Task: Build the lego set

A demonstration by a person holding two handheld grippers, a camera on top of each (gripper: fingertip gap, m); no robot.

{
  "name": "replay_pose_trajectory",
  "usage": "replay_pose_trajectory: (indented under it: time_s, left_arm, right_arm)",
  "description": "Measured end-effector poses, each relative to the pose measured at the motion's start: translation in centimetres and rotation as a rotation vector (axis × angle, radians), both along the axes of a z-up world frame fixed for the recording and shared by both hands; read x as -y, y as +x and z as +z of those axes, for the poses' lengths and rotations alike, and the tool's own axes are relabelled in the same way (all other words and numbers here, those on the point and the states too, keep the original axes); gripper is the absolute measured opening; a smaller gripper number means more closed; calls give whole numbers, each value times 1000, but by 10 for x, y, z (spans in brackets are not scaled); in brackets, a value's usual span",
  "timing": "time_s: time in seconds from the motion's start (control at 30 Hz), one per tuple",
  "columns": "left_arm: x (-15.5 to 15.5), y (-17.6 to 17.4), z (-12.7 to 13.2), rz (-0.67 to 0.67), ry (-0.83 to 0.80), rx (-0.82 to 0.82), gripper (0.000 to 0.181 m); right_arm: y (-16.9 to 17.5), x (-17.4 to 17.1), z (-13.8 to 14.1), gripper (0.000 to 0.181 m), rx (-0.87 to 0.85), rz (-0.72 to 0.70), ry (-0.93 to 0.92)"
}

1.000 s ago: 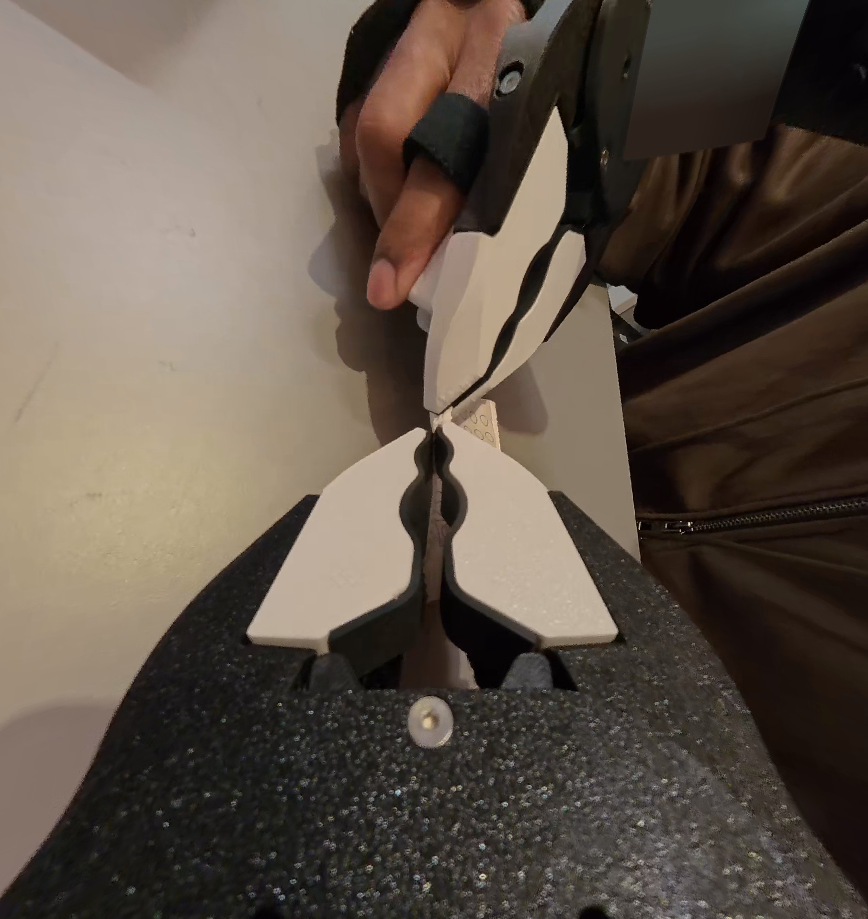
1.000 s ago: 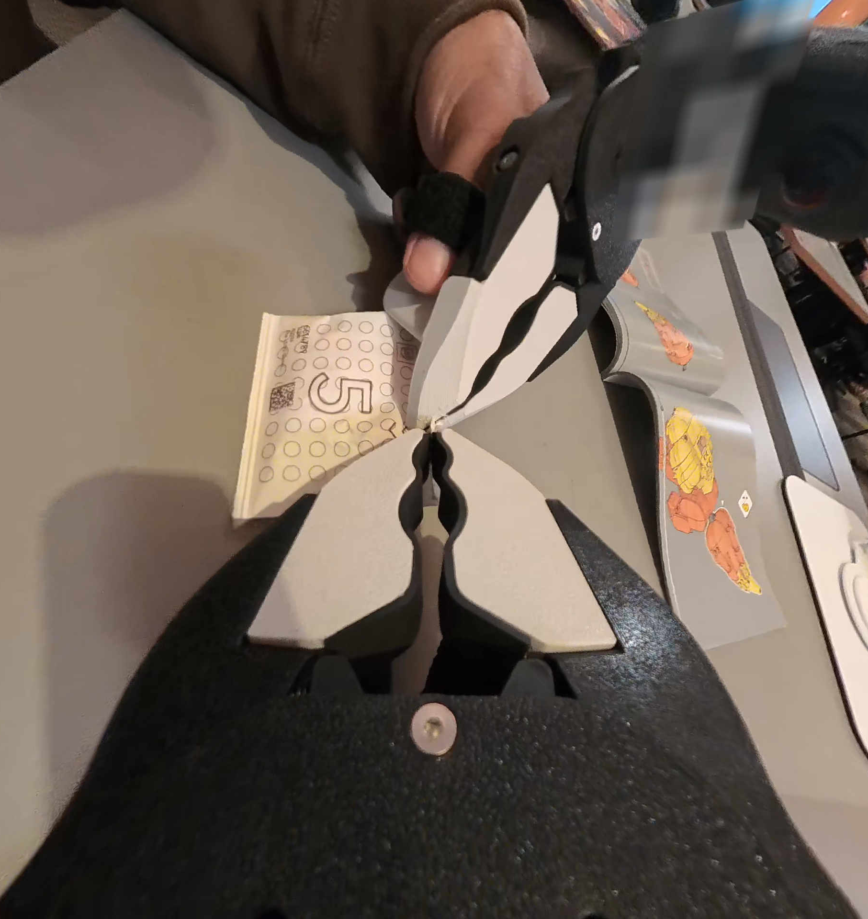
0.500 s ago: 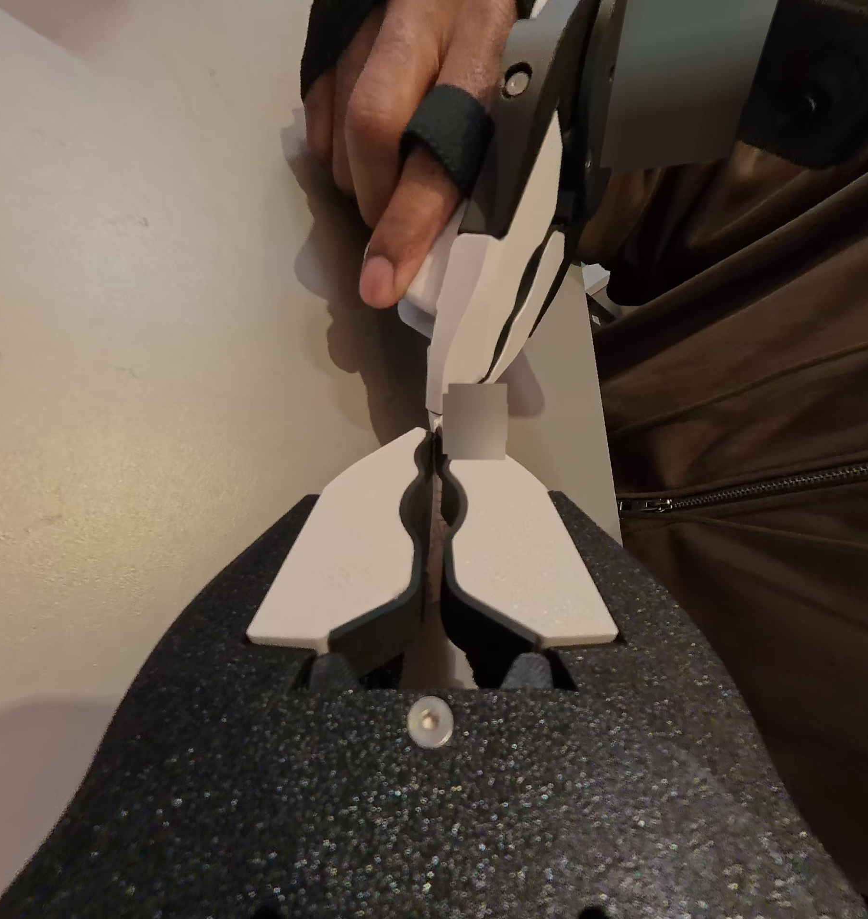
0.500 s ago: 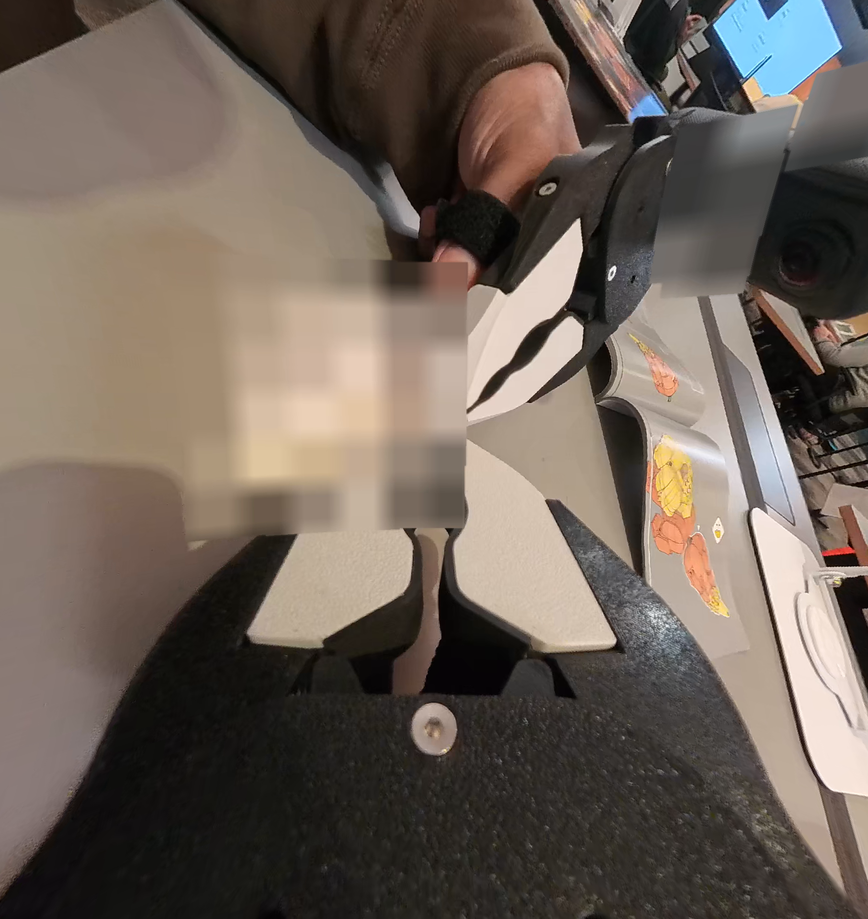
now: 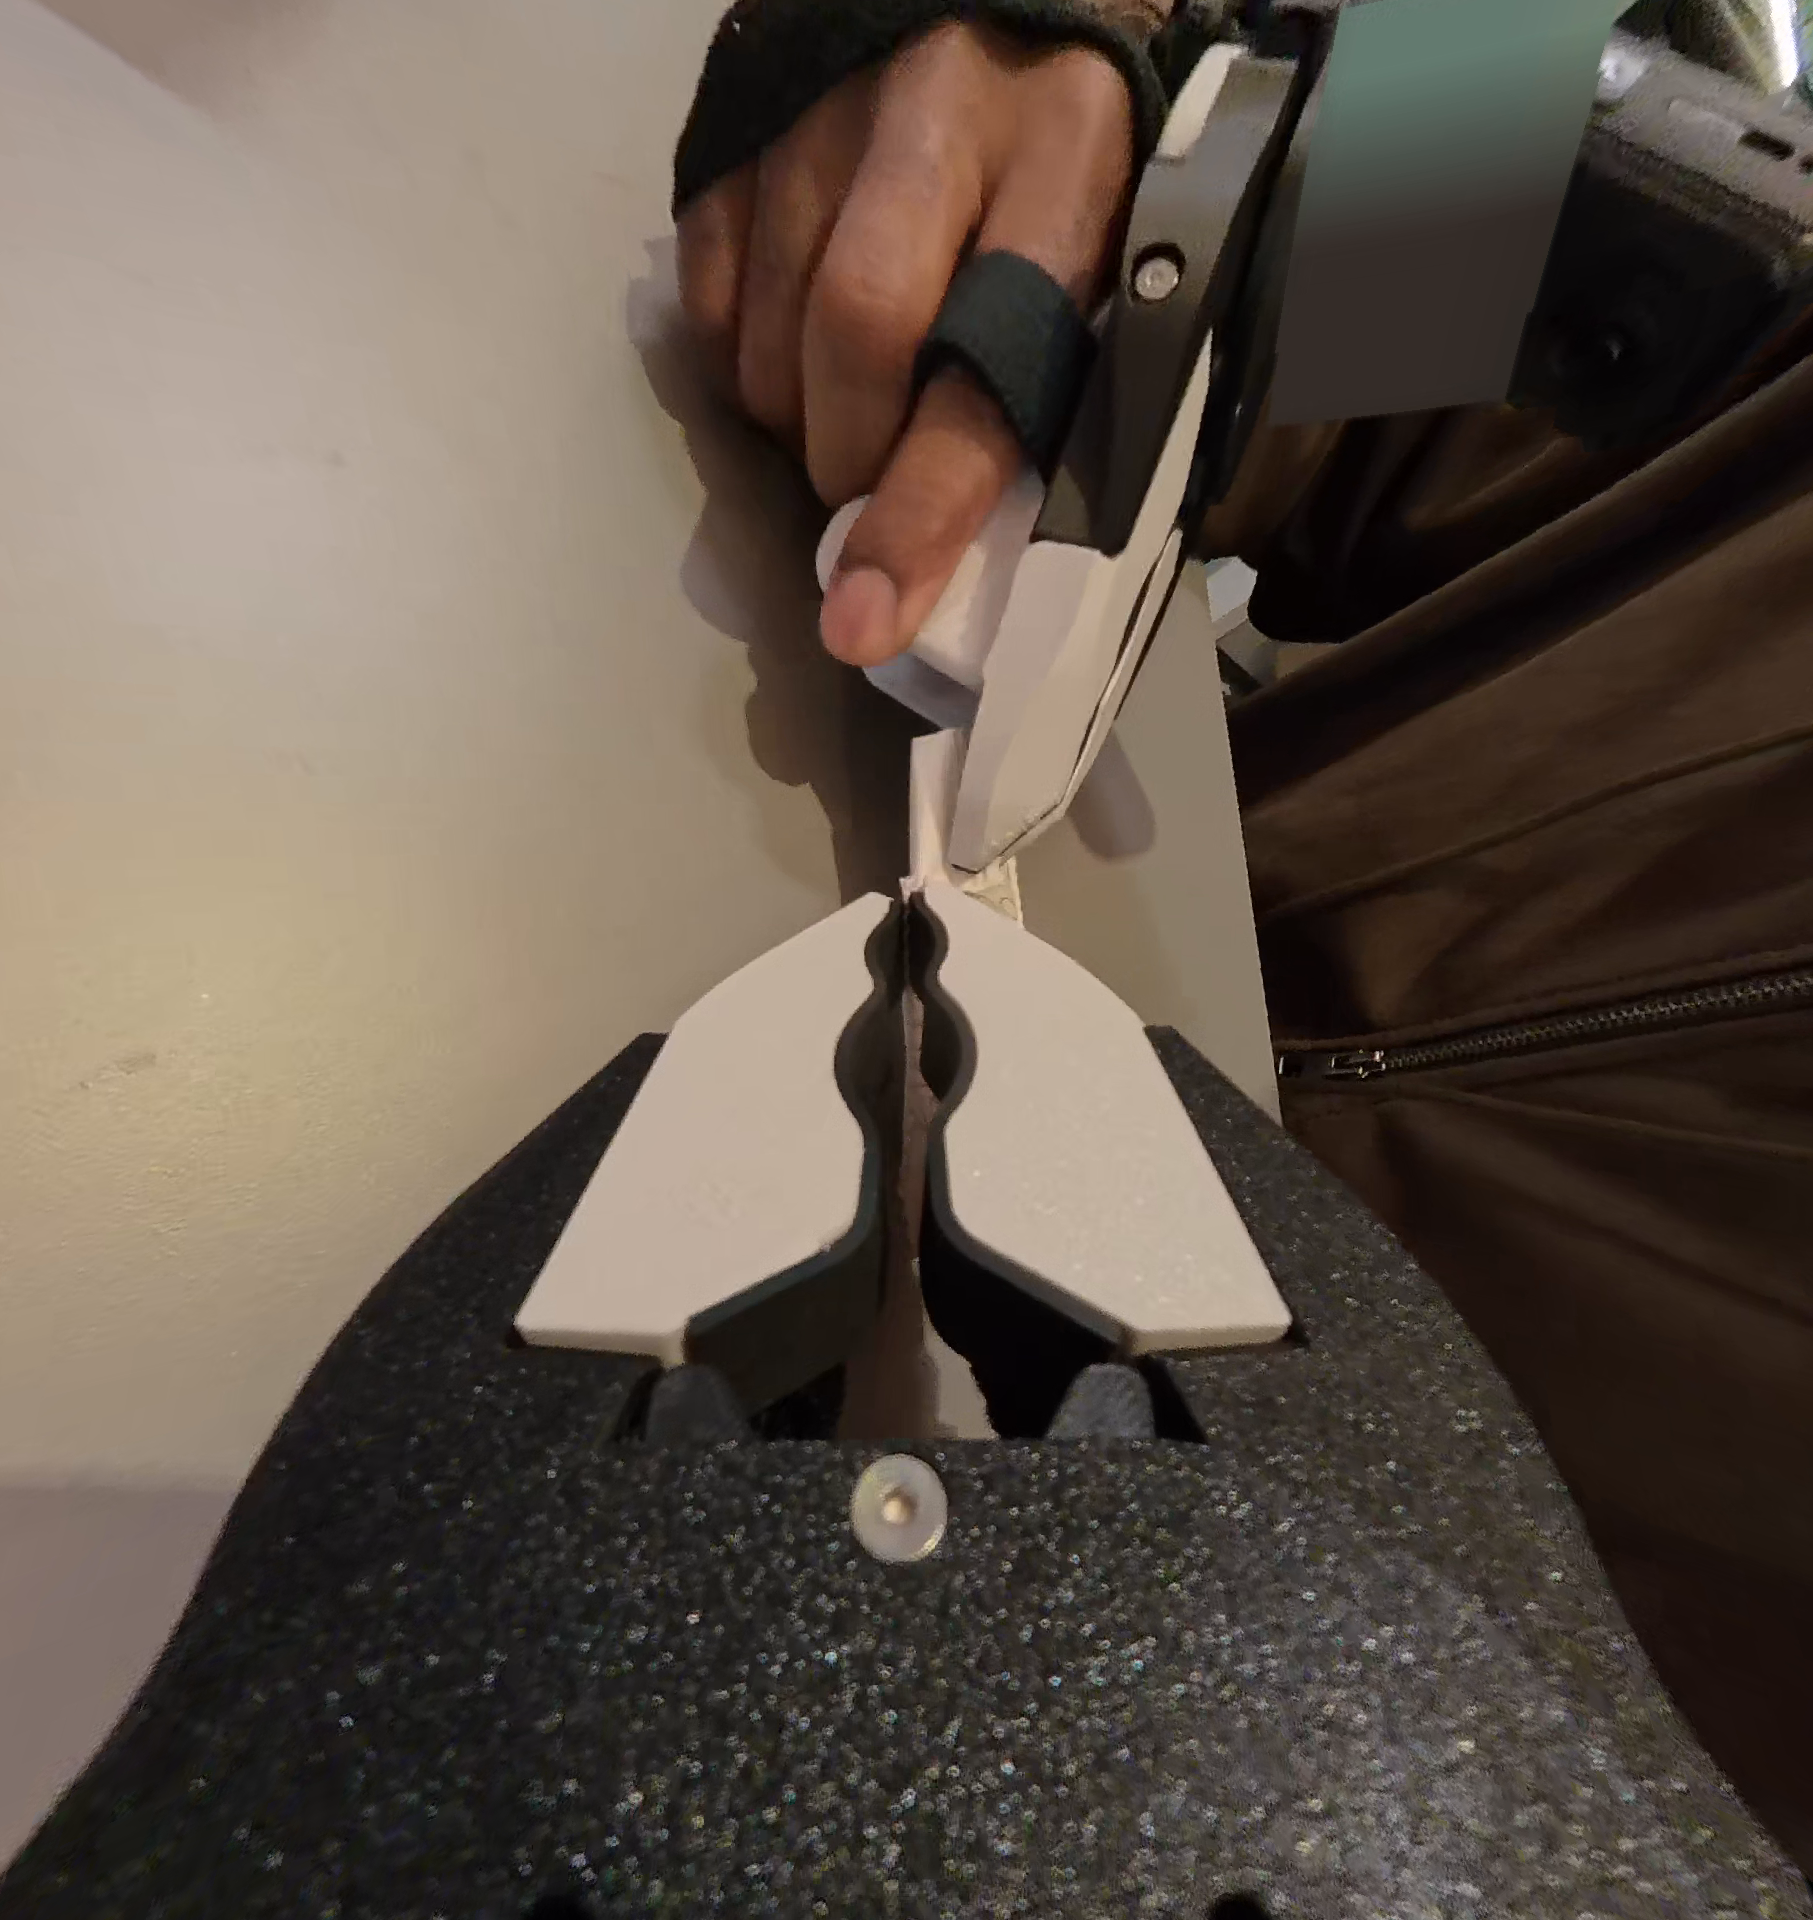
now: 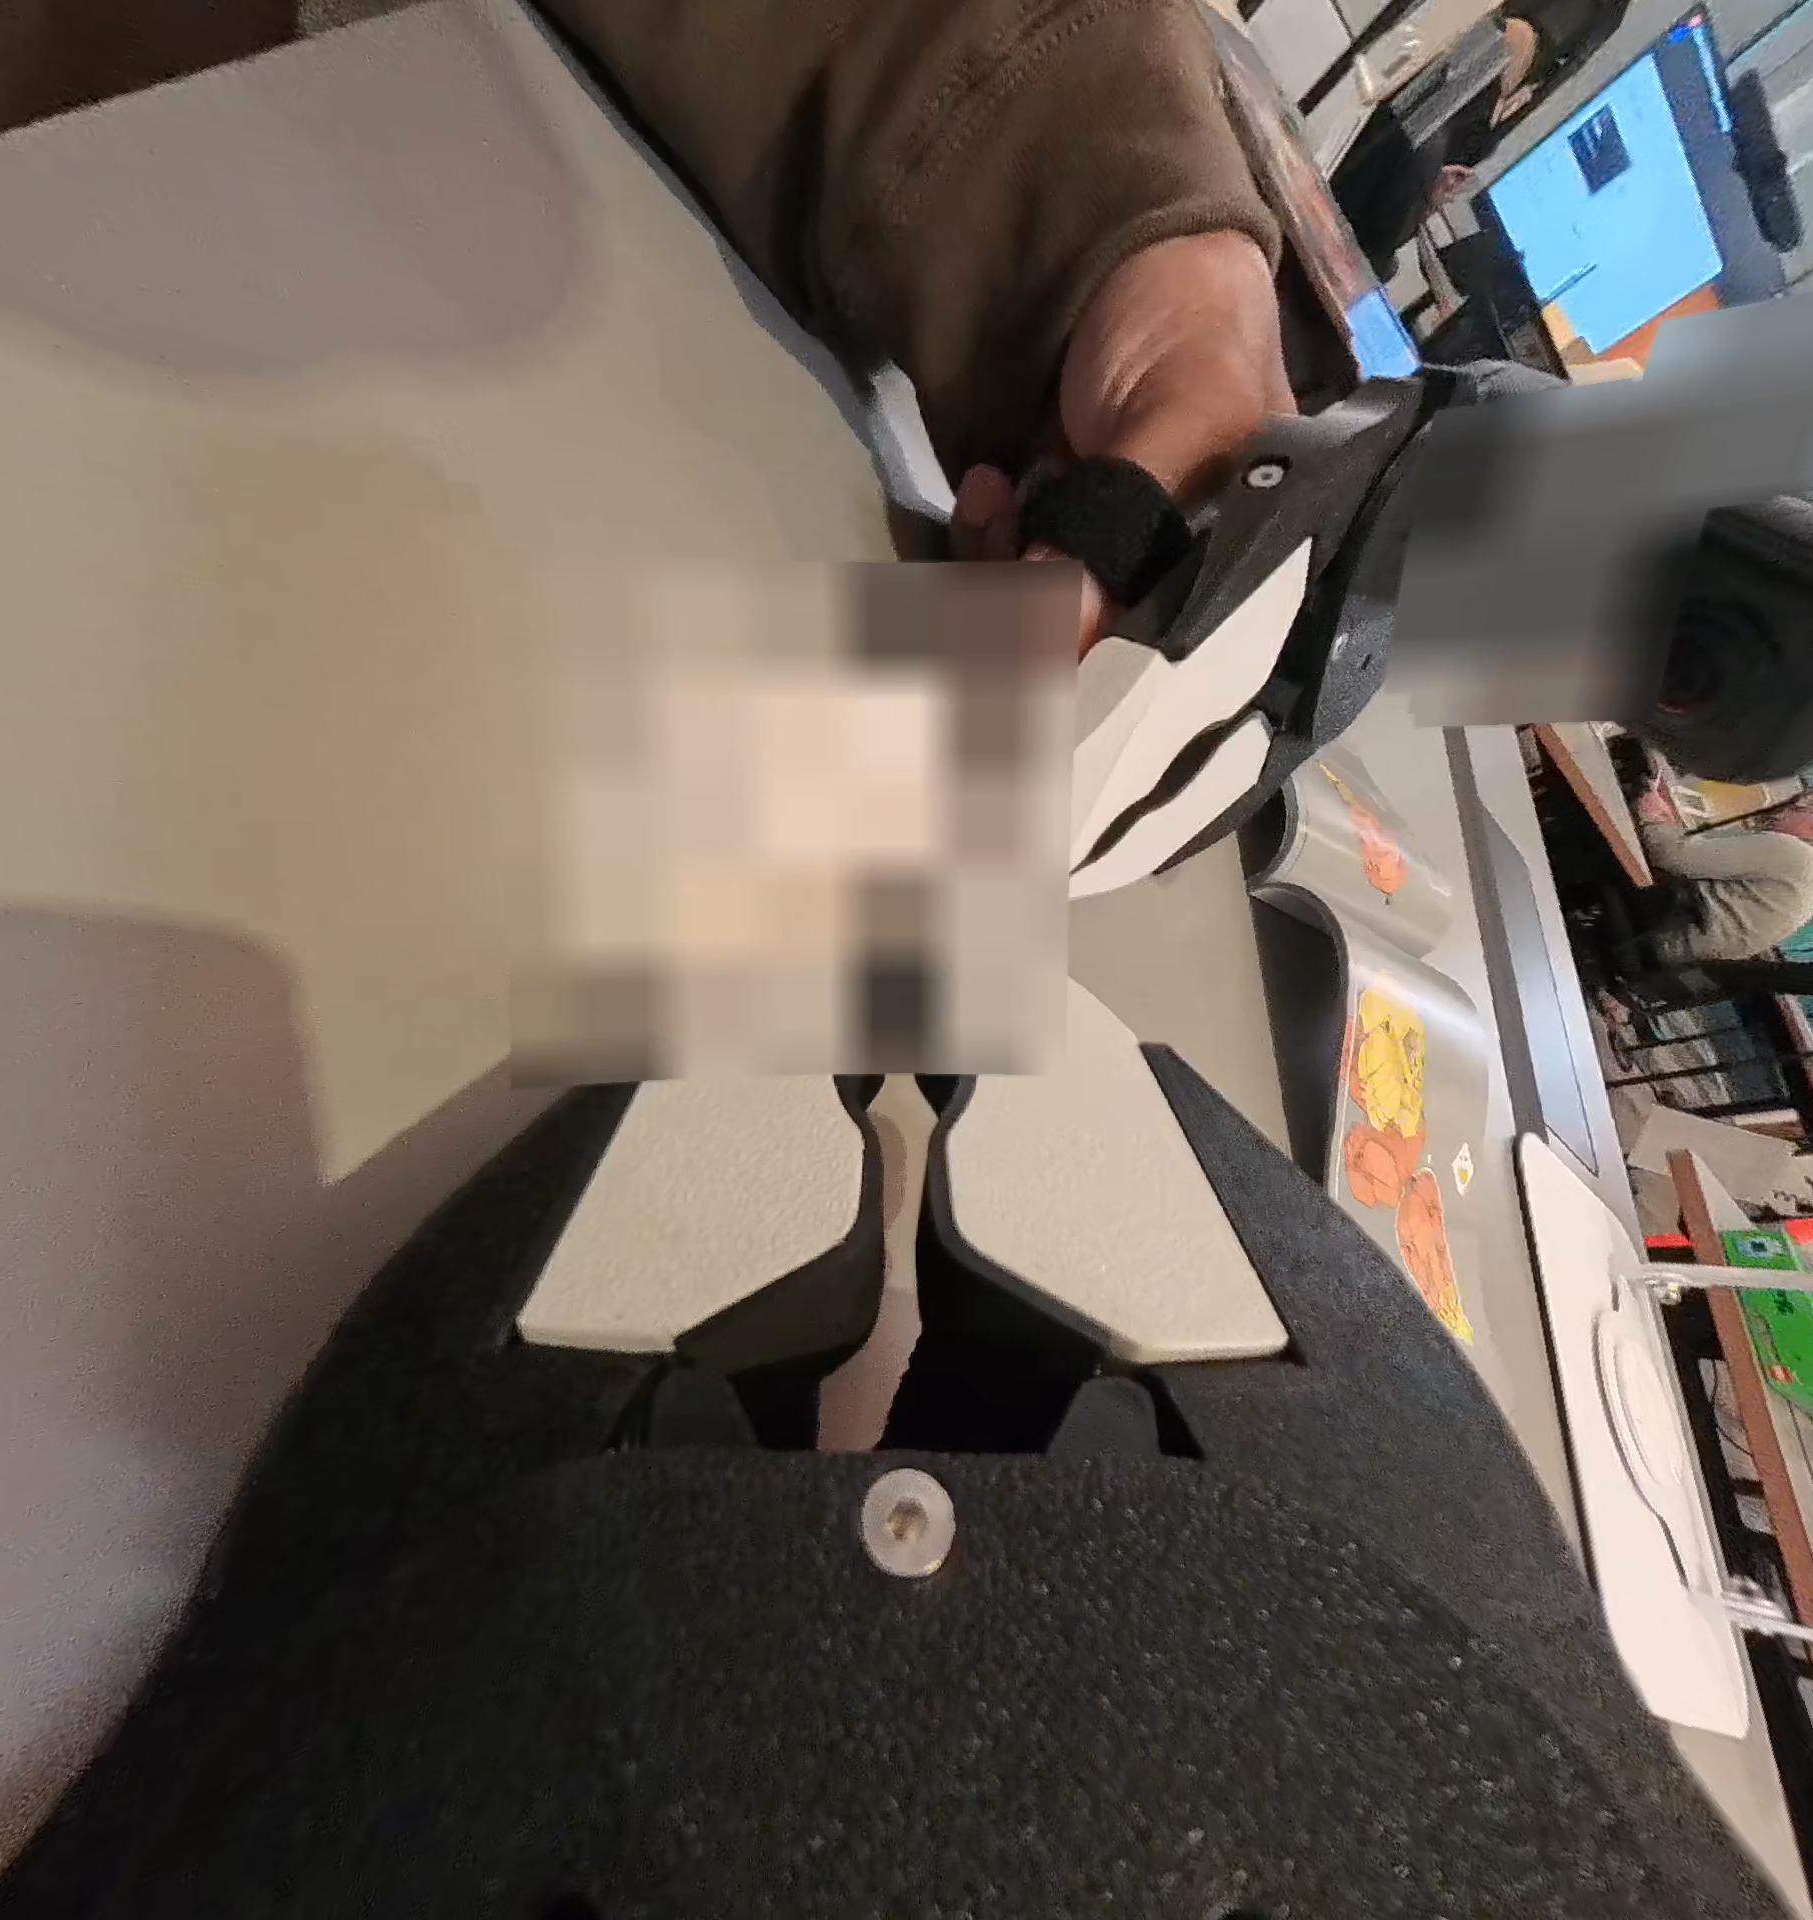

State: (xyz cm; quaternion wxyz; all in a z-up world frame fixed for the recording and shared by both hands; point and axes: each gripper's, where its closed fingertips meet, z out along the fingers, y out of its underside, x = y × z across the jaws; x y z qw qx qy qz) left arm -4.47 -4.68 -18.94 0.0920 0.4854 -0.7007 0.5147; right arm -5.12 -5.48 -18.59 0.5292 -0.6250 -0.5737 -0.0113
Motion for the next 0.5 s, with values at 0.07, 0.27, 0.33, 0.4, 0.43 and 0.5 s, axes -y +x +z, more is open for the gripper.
replay_pose_trajectory:
  time_s: [0.07, 0.27, 0.33, 0.4, 0.43, 0.5]
  left_arm:
    - [0, 1, 0, 3, -5, -1, 0]
    - [-2, 2, -1, 19, 11, 10, 0]
    - [-3, 3, -1, 24, 14, 14, 0]
    - [-3, 4, 0, 31, 17, 18, 0]
    - [-3, 4, -1, 32, 18, 19, 0]
    - [-4, 5, -1, 40, 24, 25, 0]
  right_arm:
    - [0, 0, 0, 1, -2, 1, -4]
    - [1, 3, -1, 1, 2, -4, -12]
    - [1, 5, -1, 0, 2, -6, -18]
    - [0, 6, -1, 0, 3, -7, -18]
    - [0, 7, -1, 0, 4, -8, -18]
    - [0, 7, -1, 0, 4, -13, -19]
